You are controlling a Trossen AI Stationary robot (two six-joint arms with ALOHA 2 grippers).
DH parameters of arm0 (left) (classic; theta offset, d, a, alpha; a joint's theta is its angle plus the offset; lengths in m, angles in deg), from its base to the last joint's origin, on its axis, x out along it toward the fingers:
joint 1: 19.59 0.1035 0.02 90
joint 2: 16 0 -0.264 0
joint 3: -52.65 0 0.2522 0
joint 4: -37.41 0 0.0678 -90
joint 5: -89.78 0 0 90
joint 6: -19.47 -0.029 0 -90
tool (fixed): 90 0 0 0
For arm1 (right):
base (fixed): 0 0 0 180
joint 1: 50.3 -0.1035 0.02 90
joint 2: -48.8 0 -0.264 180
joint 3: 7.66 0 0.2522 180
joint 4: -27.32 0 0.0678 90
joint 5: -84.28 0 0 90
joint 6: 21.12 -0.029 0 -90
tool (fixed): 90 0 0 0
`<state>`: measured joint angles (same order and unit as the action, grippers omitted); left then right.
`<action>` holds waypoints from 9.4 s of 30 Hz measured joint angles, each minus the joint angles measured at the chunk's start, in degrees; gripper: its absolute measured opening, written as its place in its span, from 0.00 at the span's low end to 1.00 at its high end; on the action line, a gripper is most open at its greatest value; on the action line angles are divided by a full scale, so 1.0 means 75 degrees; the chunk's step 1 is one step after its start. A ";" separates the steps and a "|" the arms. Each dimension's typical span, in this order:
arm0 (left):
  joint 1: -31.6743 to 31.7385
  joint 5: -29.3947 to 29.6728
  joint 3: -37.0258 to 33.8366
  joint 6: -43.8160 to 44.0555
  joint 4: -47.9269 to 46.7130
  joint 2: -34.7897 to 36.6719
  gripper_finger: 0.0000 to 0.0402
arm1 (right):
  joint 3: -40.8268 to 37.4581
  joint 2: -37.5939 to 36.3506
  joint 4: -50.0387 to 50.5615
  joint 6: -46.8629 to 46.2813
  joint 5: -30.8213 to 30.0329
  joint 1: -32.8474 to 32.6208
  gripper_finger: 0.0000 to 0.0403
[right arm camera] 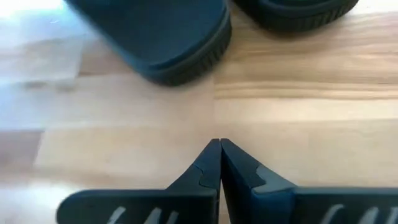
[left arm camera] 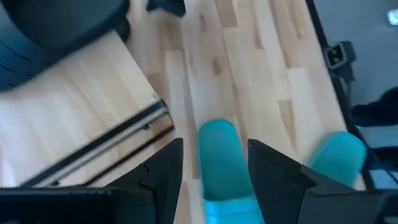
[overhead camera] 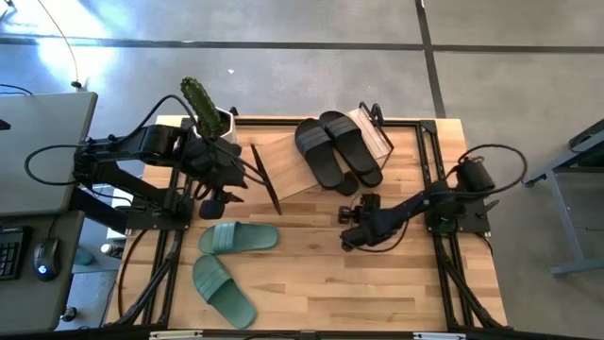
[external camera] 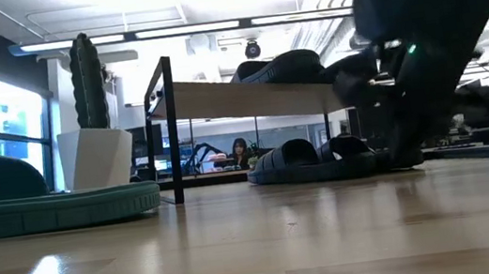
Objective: Pick and place slides into the shelf
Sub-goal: Put the green slipper under the shelf
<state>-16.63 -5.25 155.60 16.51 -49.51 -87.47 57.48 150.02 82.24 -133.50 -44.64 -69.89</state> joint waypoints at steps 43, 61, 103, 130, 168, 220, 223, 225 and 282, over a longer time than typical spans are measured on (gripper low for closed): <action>-0.3197 0.1276 -0.6436 1.3844 0.2171 0.3059 0.41 | 0.0035 -0.4860 0.2077 0.3935 0.1011 -0.2297 0.00; -0.3197 0.0359 -0.8484 1.4674 0.3541 0.3115 0.41 | 0.0035 -0.4860 0.2023 0.4137 0.1387 -0.2297 0.00; -0.3197 0.1726 -0.9774 1.3678 0.7532 0.3110 0.37 | 0.0035 -0.4860 0.2019 0.4107 0.1257 -0.2294 0.00; -0.3197 0.1815 -0.9774 1.3458 0.7464 0.3110 0.17 | 0.0035 -0.4860 0.2016 0.4107 0.1336 -0.2293 0.00; -0.3197 0.2174 -0.9772 1.2969 0.9303 0.1757 0.02 | 0.0035 -0.4858 0.2018 0.4110 0.1280 -0.2292 0.00; -0.3188 0.1463 -0.7277 1.0654 1.2711 0.1807 0.00 | 0.2794 -0.3954 -0.0962 1.4880 0.0588 -0.2693 0.10; -0.3188 0.1580 -0.7277 1.0917 1.2732 0.1807 0.00 | 0.3504 -0.3412 -0.0303 1.5592 0.0566 -0.2693 0.18; -0.3188 0.1662 -0.7277 1.1115 1.2800 0.1807 0.00 | 0.3970 -0.3013 0.0011 1.6010 0.0417 -0.2712 0.24; -0.1830 0.0617 -0.7271 1.1663 1.3353 0.1958 0.00 | 0.5499 -0.0945 0.0875 1.8766 -0.2532 -0.2954 0.32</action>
<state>-30.36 -0.62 101.07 103.98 50.63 -72.78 98.72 142.94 88.80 7.24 -63.63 -92.05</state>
